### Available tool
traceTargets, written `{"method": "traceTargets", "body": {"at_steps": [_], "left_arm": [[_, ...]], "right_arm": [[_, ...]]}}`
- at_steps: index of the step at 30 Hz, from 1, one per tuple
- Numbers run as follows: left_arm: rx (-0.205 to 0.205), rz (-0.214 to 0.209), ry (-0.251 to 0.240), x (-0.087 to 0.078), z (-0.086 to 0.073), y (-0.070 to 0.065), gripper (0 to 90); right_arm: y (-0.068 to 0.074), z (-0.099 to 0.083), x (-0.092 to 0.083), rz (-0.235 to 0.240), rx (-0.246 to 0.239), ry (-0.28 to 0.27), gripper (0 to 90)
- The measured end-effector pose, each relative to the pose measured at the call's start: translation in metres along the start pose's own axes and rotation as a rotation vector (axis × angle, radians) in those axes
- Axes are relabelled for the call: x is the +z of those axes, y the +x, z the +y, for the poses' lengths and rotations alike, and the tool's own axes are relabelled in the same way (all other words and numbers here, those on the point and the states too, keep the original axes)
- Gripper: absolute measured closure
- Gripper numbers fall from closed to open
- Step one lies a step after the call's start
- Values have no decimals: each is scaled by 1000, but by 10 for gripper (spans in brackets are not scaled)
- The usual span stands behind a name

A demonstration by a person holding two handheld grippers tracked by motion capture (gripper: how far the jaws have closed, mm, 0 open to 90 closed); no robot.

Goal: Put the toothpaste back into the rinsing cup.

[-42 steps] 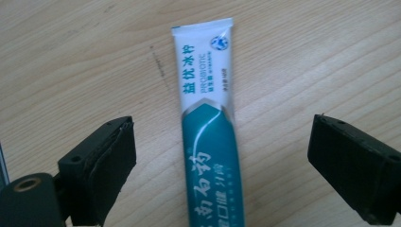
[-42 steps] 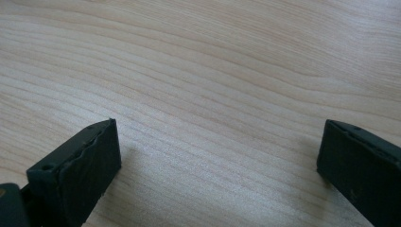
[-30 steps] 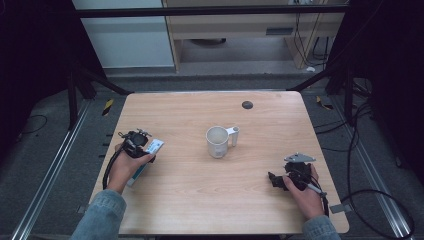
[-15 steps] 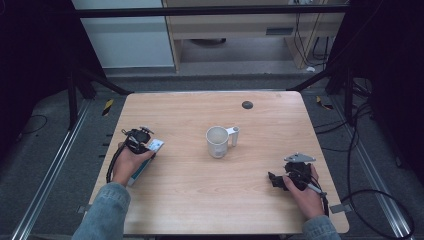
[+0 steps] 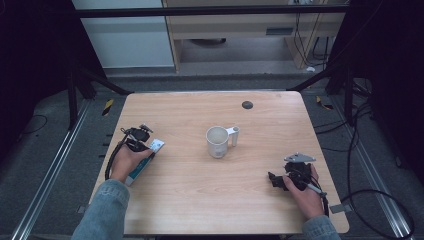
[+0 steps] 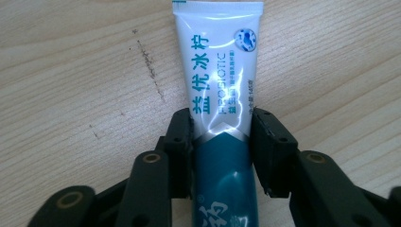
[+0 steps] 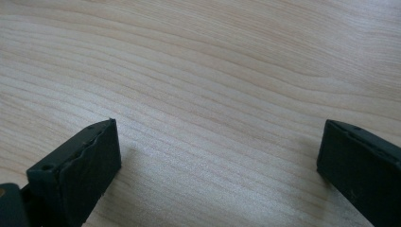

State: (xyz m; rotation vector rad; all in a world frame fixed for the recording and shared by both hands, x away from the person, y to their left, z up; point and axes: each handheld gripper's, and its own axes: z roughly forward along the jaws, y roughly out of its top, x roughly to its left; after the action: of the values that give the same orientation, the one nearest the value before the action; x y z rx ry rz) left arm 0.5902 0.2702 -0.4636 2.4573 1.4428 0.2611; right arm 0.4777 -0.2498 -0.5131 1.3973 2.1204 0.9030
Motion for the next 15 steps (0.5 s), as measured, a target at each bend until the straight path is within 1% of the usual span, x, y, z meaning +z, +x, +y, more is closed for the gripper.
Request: {"method": "traceTargets", "body": {"at_steps": [1,3,6,9,10,12,14,15], "left_arm": [[0,0,0,0,0,0,642],[14,-5,15,-1,1,-1,661],[6,-9,18,-4,1,-1,697],[6,-9,12,-7,1,-1,757],[6,-5,6,-7,1,-2,765],[12,1,12,-9,1,-2,773],[19,23,11,-11,0,-3,778],[21,30,3,-11,-1,-4,780]], "right_arm": [[0,0,0,0,0,0,7],[0,0,0,0,0,0,7],[0,0,0,0,0,0,6],[0,0,0,0,0,0,7],[0,0,0,0,0,0,7],[0,0,0,0,0,0,6],[0,0,0,0,0,0,7],[0,0,0,0,0,0,7]]}}
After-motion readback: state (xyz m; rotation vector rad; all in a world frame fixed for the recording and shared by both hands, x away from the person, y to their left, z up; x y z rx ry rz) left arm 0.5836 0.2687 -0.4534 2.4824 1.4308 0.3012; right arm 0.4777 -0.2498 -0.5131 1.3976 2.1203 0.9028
